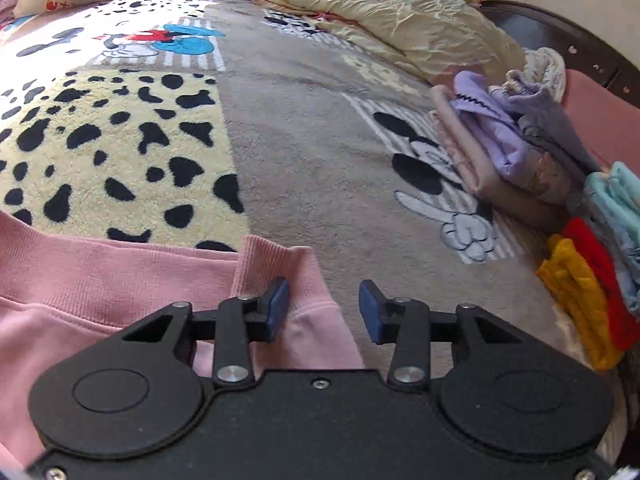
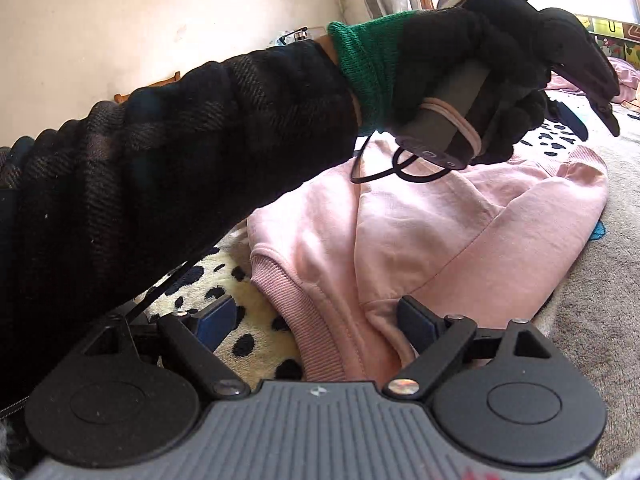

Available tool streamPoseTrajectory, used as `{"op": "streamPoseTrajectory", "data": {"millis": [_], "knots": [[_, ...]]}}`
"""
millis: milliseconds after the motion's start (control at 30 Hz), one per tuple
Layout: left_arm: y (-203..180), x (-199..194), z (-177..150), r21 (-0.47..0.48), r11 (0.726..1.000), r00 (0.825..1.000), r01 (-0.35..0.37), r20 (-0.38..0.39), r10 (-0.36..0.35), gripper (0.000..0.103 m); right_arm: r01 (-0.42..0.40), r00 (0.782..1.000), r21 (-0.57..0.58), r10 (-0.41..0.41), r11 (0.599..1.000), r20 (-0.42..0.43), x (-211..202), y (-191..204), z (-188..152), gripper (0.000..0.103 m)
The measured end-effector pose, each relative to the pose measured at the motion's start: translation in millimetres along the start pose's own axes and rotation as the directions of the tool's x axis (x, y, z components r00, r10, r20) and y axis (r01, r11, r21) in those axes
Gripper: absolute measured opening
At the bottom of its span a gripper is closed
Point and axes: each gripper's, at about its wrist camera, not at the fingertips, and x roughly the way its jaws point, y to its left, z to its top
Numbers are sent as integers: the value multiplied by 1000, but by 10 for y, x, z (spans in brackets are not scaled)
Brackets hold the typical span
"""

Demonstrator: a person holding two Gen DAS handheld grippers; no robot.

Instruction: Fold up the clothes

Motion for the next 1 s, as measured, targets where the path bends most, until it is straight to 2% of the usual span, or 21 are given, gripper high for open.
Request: {"op": "streamPoseTrajectory", "data": {"millis": [33,100,167,200,233,300,333,367,400,433,533,633,700,767,833,900,1000], "knots": [[40,22,1,-23,1000,1000,-1,15,2,31,-1,1000,2,1,1000,0,1,-4,4,88],[16,-129,47,-45,997,997,60,51,-58,38,-4,1000,8,4,1000,1,-2,-16,10,88],[-3,-158,50,-35,996,994,81,76,-78,54,-9,1000,14,9,1000,0,-2,-24,16,88],[27,-95,42,-33,999,998,39,44,-38,55,-9,1000,12,9,1000,-2,1,-22,17,88],[60,-23,33,-29,1000,1000,-8,9,8,44,-8,1000,9,8,1000,-4,6,-19,19,88],[35,-302,36,-47,999,997,-17,74,21,45,-7,1000,6,7,1000,-3,1,-13,23,88],[42,-548,-2,-61,998,990,-16,139,24,47,-5,1000,11,5,1000,6,-24,-16,28,88],[53,-799,-44,-74,997,978,-14,204,29,55,-3,1000,16,3,1000,16,-49,-19,33,86],[63,-1050,-86,-88,996,963,-10,269,34,57,-1,1000,21,0,1000,26,-75,-22,37,86],[120,-1285,-164,-131,991,948,-40,309,79,57,3,999,30,-4,1000,41,-102,-28,43,86],[321,-1807,-483,-220,967,905,-126,375,203,57,17,998,23,-18,1000,56,-147,-30,78,86],[608,-2093,-927,-327,926,870,-188,382,312,57,37,998,-3,-37,999,54,-172,6,66,86],[852,-2087,-1157,-396,903,881,-164,353,315,57,57,997,-31,-55,998,56,-193,42,41,86],[1062,-2026,-1263,-461,871,895,-170,298,332,56,74,996,-48,-71,996,59,-225,58,13,86],[1230,-1984,-1303,-491,858,906,-150,280,318,56,85,994,-40,-82,996,67,-274,28,29,86],[1340,-1958,-1313,-537,838,916,-95,283,285,54,93,993,-27,-90,995,71,-285,-5,49,86],[1420,-1934,-1274,-556,830,920,-45,300,251,44,102,994,-24,-100,995,54,-205,21,27,86]]}}
